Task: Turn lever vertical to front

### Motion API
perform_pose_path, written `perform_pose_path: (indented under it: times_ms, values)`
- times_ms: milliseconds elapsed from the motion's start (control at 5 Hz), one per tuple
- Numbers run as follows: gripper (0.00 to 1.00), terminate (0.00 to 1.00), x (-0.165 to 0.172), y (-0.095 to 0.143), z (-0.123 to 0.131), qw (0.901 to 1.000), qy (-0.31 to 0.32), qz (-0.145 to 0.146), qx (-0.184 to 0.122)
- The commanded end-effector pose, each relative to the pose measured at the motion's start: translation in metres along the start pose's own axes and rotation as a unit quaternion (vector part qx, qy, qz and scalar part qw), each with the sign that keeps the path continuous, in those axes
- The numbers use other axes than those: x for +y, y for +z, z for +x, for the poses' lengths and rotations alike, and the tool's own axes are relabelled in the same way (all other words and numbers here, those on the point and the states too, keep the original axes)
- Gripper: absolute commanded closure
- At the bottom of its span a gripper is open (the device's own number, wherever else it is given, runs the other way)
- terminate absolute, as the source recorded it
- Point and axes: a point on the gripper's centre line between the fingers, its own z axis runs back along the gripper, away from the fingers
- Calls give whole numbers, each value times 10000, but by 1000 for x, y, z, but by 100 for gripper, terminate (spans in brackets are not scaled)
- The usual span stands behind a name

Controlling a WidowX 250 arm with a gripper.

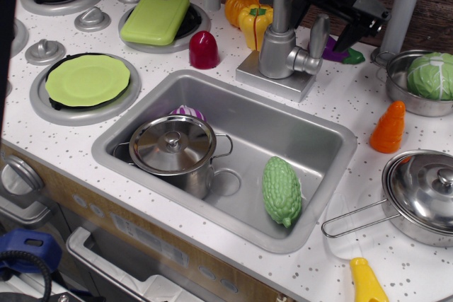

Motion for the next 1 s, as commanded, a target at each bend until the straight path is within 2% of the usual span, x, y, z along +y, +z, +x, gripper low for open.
perform_pose_path:
  times_ms: [0,200,400,600,800]
  values:
    - [0,0,12,10,22,9994,12,-24,-356]
    - [100,0,11,6,26,9991,121,-47,-416]
    - [100,0,9,5,22,9991,202,-107,-360]
    - [100,0,10,4,15,9986,354,-334,-205]
    - [100,0,3,8,-1,9978,545,-369,-48]
